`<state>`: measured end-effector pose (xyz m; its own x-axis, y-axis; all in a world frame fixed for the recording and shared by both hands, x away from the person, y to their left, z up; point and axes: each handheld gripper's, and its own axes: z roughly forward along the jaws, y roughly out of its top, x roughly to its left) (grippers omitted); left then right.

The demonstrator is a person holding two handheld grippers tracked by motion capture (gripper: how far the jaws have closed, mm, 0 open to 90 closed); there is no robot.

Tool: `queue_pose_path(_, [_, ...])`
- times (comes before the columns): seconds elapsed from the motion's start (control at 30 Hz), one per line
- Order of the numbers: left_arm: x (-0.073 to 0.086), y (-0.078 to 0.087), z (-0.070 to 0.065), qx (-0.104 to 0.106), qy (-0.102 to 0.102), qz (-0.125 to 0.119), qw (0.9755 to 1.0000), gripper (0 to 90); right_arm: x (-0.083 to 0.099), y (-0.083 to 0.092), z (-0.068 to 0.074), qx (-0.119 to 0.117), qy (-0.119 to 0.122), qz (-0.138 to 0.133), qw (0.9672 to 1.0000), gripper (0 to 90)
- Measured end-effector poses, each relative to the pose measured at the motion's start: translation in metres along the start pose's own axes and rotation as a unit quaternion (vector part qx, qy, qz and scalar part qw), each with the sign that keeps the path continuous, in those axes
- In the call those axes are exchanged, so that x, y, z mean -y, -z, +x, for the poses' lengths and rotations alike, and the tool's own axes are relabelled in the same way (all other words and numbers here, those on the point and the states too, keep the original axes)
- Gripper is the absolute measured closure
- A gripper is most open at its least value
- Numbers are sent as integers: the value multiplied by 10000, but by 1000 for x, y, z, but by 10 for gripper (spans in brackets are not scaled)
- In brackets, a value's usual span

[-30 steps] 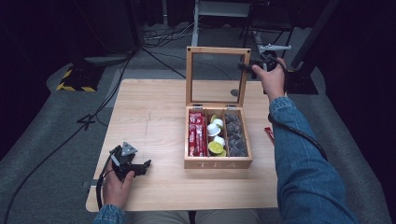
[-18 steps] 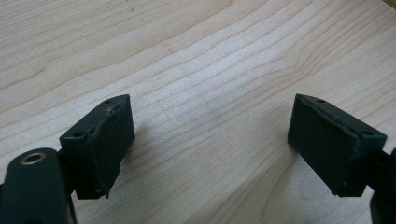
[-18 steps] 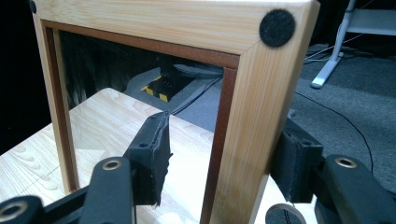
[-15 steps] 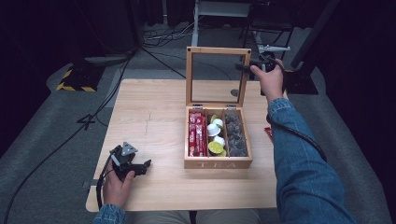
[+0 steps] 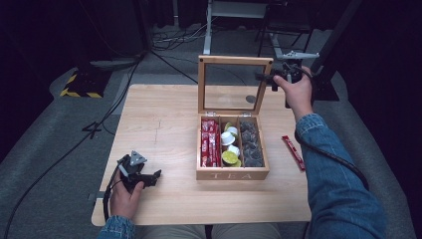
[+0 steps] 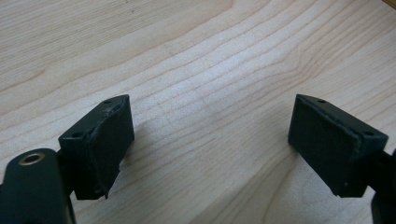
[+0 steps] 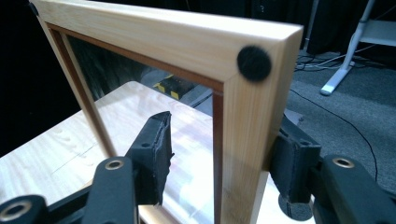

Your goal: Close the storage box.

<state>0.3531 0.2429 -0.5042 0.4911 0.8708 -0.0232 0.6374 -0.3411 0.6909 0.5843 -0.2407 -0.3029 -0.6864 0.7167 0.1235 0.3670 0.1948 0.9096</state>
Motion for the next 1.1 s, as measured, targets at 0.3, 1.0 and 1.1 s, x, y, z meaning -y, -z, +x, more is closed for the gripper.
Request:
queue_pose_path(0.3, [-3, -3, 0, -22, 46, -22, 10000, 139, 0, 31, 25, -123, 149, 1, 9998, 467])
queue_pose_path(1.0, [-6, -6, -1, -42, 55, 7, 10000, 136, 15, 64, 66, 197, 715, 505, 9960, 423])
queue_pose_path(1.1, [-6, -6, -1, -38, 59, 10, 10000, 136, 19, 68, 73, 252, 825, 585, 9946, 424])
